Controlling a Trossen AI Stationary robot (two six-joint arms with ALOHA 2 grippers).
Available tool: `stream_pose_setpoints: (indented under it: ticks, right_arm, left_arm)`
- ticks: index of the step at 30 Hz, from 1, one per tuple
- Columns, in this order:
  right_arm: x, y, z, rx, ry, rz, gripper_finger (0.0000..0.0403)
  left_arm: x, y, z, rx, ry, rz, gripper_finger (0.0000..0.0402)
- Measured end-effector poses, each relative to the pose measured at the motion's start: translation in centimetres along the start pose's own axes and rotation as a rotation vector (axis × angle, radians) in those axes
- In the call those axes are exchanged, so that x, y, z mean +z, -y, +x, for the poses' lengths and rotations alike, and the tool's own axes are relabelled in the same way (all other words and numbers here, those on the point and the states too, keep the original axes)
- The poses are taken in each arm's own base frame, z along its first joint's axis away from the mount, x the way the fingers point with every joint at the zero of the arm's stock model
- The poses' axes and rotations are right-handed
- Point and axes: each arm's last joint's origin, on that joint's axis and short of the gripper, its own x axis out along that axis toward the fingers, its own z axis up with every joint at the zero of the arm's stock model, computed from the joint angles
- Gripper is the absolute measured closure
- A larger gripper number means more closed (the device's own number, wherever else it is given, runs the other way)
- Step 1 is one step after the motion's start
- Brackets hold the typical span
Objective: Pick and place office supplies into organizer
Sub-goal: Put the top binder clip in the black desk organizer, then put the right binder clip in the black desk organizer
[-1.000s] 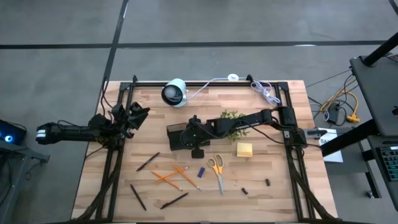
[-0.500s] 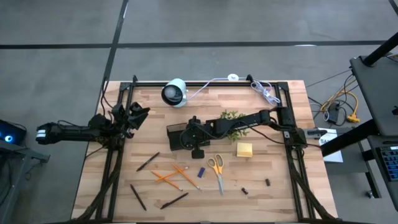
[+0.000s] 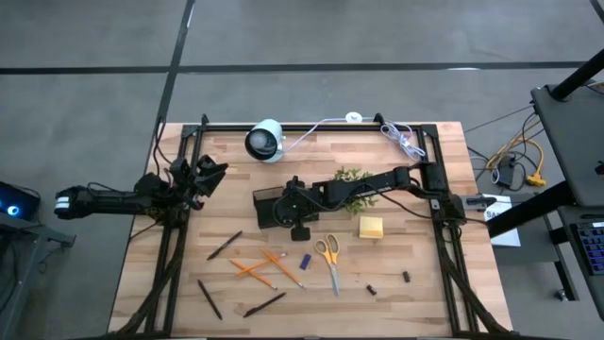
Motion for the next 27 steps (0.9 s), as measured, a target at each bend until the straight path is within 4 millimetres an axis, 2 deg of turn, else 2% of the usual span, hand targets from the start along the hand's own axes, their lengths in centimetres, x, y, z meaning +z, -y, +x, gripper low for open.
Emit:
stream_pose_setpoints:
  ticks: [12,27]
  right_arm:
    - [0.1,0.0,-0.1,0.0,0.002,0.0,0.0363]
    - [1.7,0.2,-0.9,-0.005,0.038,0.001,0.033]
  left_arm:
    - [-0.1,0.0,0.0,0.004,-0.008,0.002,0.0269]
    - [-0.1,-0.1,0.0,0.006,-0.012,0.003,0.0269]
